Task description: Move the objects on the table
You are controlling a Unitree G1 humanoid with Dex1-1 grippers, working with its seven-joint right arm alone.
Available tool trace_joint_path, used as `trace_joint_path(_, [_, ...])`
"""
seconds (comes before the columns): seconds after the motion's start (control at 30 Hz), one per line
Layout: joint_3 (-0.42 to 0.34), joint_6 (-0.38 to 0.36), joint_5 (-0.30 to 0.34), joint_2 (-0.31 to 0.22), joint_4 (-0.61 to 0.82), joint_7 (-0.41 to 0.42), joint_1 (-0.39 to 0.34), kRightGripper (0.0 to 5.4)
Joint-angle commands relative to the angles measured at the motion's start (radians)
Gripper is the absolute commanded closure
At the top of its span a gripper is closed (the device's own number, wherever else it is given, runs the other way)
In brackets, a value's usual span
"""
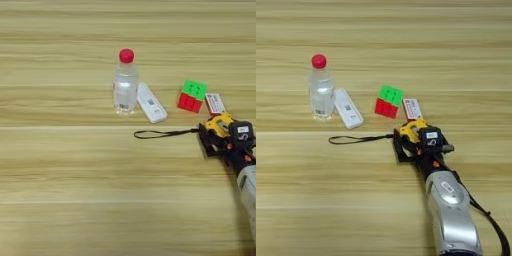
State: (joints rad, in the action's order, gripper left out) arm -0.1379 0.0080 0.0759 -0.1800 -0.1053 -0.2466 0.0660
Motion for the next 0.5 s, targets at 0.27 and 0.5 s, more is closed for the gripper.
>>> trace_joint_path(0.27, [0.092,-0.023,0.007,0.026,0.1,-0.042,-0.011,0.65])
trace_joint_path(0.5, [0.187,0.004,0.011,0.058,0.162,-0.089,0.007,0.65])
